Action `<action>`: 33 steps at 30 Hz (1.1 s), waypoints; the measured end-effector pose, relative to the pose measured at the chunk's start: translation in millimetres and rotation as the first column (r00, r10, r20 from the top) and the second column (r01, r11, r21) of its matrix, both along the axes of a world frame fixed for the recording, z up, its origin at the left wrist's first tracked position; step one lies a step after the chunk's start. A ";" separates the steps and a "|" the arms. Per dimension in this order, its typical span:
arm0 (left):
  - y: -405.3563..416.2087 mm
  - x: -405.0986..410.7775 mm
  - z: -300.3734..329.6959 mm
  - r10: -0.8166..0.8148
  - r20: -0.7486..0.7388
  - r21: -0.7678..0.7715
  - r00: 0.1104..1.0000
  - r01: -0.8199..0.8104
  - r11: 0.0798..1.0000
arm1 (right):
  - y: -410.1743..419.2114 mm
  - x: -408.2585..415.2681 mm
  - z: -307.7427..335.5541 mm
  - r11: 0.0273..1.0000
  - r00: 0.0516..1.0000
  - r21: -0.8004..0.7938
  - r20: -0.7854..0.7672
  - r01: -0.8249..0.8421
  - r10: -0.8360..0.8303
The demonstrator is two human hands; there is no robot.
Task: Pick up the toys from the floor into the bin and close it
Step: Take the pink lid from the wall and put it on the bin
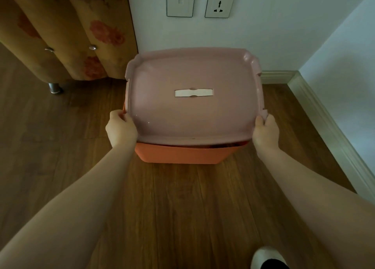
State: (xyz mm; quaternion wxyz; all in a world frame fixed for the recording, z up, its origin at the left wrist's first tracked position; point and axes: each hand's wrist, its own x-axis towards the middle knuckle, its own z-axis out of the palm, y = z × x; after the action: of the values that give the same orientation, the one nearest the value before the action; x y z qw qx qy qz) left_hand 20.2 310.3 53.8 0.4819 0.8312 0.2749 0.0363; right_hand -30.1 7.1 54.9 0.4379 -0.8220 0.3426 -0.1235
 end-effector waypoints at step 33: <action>15.8 3.5 -17.6 -0.036 -0.366 -0.663 0.930 -0.233 0.712 | 0.6 5.3 -3.4 0.672 0.937 0.665 -0.322 0.325 -0.135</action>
State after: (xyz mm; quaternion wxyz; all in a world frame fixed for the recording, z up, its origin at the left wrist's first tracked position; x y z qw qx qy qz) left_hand 23.7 326.1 36.2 0.6985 0.5648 0.3946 -0.1932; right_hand -24.8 7.6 51.6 0.6547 -0.5481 0.5164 0.0660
